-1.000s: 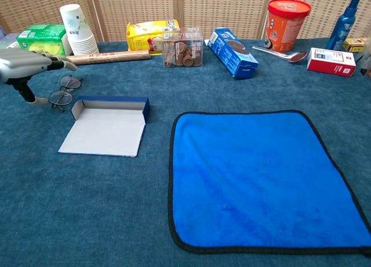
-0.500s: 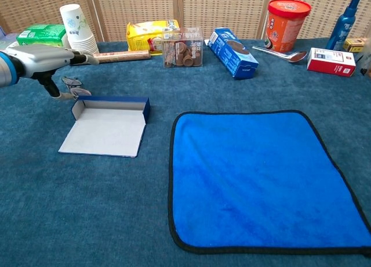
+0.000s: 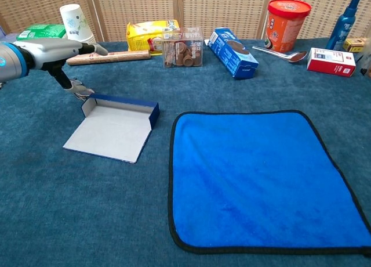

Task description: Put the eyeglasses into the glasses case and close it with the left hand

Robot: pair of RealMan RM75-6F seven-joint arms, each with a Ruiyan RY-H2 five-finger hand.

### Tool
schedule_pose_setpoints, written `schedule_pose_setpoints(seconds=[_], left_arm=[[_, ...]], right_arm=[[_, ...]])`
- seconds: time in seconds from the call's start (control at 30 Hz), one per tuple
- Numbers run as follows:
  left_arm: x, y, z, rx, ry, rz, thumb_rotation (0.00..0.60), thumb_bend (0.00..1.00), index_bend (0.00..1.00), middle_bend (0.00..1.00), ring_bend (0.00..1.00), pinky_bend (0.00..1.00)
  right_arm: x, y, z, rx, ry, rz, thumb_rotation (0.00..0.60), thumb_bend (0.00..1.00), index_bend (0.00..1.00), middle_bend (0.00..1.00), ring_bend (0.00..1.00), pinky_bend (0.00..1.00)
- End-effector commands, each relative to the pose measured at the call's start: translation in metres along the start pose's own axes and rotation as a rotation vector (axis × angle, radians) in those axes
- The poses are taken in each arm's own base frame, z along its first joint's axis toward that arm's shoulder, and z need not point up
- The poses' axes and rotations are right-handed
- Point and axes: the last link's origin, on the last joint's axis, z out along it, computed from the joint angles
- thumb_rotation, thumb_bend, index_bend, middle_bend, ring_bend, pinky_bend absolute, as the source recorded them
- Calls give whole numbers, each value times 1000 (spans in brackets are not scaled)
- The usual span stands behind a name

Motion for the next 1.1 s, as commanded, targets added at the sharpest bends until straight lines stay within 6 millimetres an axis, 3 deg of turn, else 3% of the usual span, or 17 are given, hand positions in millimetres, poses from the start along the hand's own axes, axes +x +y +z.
schedule_pose_setpoints(seconds=[0.03,0.2,0.4,0.63,1.1], left_arm=[[4,-12,-3,24,-29,-25,600,293,58,0,0,0],[5,-30,-3,67,-64,-4,600,293,124,0,0,0],[-4,-35,4,98,-80,25,600,293,194,0,0,0],[-8,-28,19,105,-70,68,600,293,274,0,0,0],[-15,-17,27,91,-79,81,600,308,361,0,0,0]], right_arm=[[0,0,0,-1,-1,-1,431,345,114,126,0,56],[0,-2,0,1,-3,-4,430,344,114,126,0,57],[2,-1,-2,-8,1,-11,432,345,113,126,0,56],[6,0,-4,-22,12,-15,429,346,113,126,0,56],[10,5,-6,-35,22,-10,443,345,113,126,0,56]])
